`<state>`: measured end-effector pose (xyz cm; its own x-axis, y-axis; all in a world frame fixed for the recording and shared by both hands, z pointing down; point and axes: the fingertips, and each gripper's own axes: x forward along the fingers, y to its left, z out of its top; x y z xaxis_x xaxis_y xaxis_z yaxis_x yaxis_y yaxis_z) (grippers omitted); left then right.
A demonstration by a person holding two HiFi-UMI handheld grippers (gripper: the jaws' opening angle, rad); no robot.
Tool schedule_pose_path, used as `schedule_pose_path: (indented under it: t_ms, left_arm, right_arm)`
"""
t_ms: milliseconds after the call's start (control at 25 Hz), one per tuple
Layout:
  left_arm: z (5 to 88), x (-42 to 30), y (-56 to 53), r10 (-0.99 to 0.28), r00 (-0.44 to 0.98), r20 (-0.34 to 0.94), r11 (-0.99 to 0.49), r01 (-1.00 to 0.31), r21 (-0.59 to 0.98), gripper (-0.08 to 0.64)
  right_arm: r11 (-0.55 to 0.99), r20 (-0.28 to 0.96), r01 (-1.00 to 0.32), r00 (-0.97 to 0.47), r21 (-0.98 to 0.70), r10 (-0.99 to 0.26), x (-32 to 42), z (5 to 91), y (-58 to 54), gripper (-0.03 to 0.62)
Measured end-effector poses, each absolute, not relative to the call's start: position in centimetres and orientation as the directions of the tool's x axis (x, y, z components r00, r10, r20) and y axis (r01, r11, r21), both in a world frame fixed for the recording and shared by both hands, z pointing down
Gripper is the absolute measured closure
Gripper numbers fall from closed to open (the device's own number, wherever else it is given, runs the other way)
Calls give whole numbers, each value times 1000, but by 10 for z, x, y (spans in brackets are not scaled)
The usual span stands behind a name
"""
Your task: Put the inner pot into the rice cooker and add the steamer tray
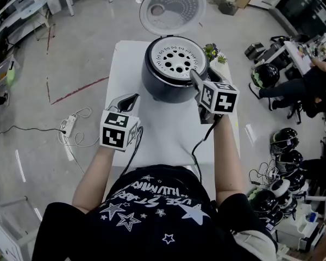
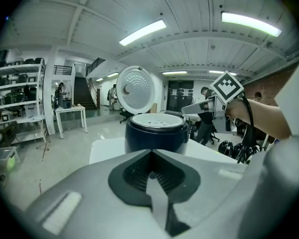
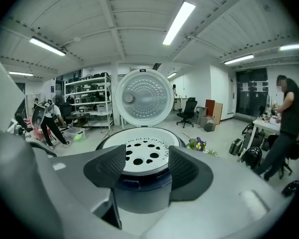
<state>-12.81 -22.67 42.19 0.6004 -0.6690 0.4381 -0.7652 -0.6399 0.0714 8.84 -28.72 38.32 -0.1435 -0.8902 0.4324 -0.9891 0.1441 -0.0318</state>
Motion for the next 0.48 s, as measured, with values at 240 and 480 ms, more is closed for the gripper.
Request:
schedule_pose_path:
  t_ms: [240, 480]
  left_arm:
    - [434, -136, -206, -620, 646, 445, -678, -727, 111, 554]
    - [456, -129, -185, -589, 659, 468, -688, -712, 138, 555]
  right_arm:
    - [123, 435, -990, -141, -69, -889, 65, 395, -238, 384]
    - [28, 444, -996, -62, -83, -894, 76, 422, -202, 566]
